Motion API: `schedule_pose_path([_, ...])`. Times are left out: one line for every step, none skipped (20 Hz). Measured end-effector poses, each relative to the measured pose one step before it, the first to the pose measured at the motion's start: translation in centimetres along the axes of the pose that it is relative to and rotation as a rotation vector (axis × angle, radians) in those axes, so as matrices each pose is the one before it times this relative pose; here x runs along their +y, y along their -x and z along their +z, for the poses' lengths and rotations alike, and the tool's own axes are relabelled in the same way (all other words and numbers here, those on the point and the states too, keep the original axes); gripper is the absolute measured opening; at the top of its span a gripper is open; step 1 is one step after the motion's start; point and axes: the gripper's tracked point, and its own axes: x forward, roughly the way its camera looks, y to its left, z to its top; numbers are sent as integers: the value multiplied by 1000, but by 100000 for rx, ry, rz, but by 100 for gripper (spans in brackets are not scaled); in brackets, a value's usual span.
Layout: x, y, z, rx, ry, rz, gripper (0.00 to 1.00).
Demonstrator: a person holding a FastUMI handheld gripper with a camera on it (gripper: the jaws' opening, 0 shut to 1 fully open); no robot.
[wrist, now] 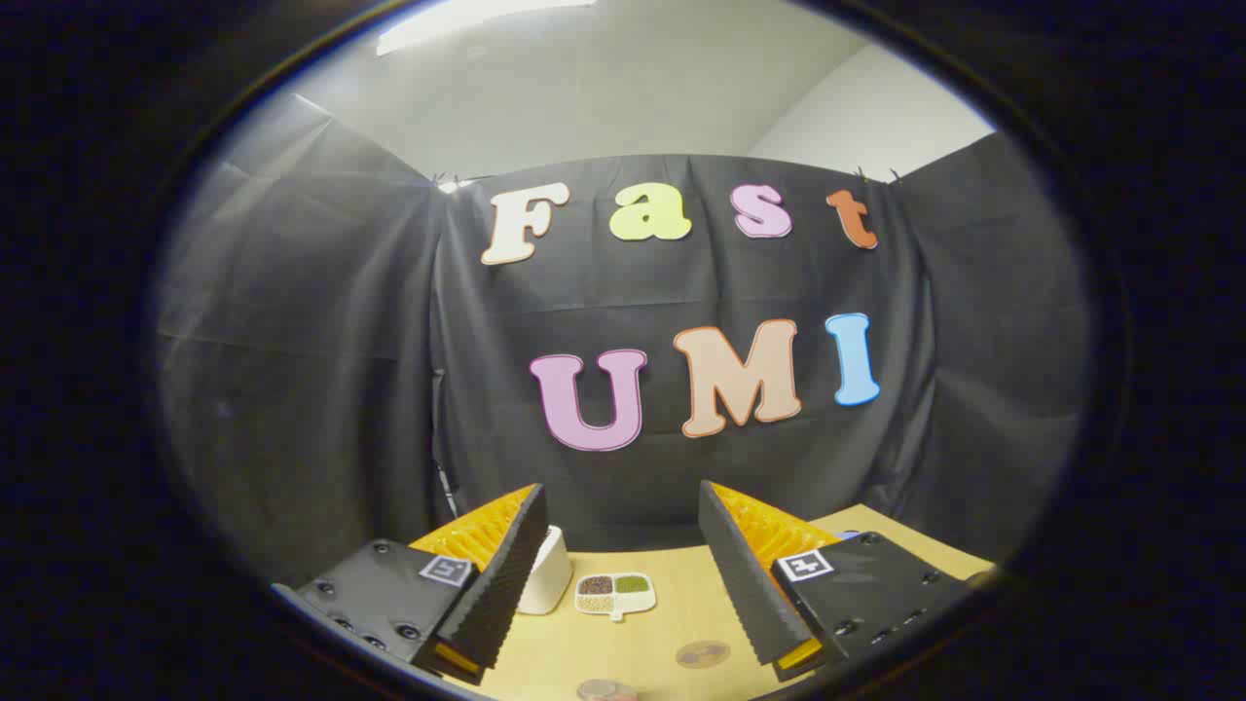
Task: Take the bottle from table, then pour the juice into the cup, finally place the bottle on the coaster
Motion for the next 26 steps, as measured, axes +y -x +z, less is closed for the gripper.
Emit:
schedule_pose_path([235,66,-5,-538,42,-64,97])
schedule_pose_path([173,11,138,-530,-335,-314,97])
schedule_pose_path([136,98,-76,-222,-356,-275,97])
schedule_pose_path([106,15,-84,14,7,-64,97])
schedule_pose_path([121,186,-208,212,173,-140,97])
schedule_pose_path([110,195,-101,7,538,8,97])
schedule_pose_path([-38,126,66,164,510,33,97])
schedule_pose_path([70,95,-44,-40,538,261,97])
schedule_pose_path([47,53,-152,74,524,-56,97])
schedule_pose_path([-27,103,-65,6,460,-330,97])
schedule_pose_path([-90,132,-206,394,280,-136,97])
schedule_pose_path([-21,198,-225,177,133,13,97])
schedule_pose_path([-14,222,-32,75,31,-25,97])
schedule_pose_path([-17,188,-83,-279,14,-120,97])
schedule_pose_path([-113,150,-282,251,-134,-464,97])
schedule_pose_path([-97,117,-400,503,-348,-118,97])
schedule_pose_path([176,126,-638,1106,-435,226,97])
schedule_pose_path([43,49,-595,857,-11,-23,97])
schedule_pose_path([-113,159,-557,921,439,-274,97])
schedule_pose_path([-122,82,-562,631,791,-375,97])
schedule_pose_path([-178,86,-832,1610,614,-716,97])
schedule_pose_path([-97,111,-978,2016,349,-215,97])
schedule_pose_path([165,46,-866,1671,188,495,97])
schedule_pose_path([56,18,-753,1570,238,65,97])
schedule_pose_path([-130,140,-742,1137,336,-406,97])
schedule_pose_path([-38,70,-731,1191,130,-129,97])
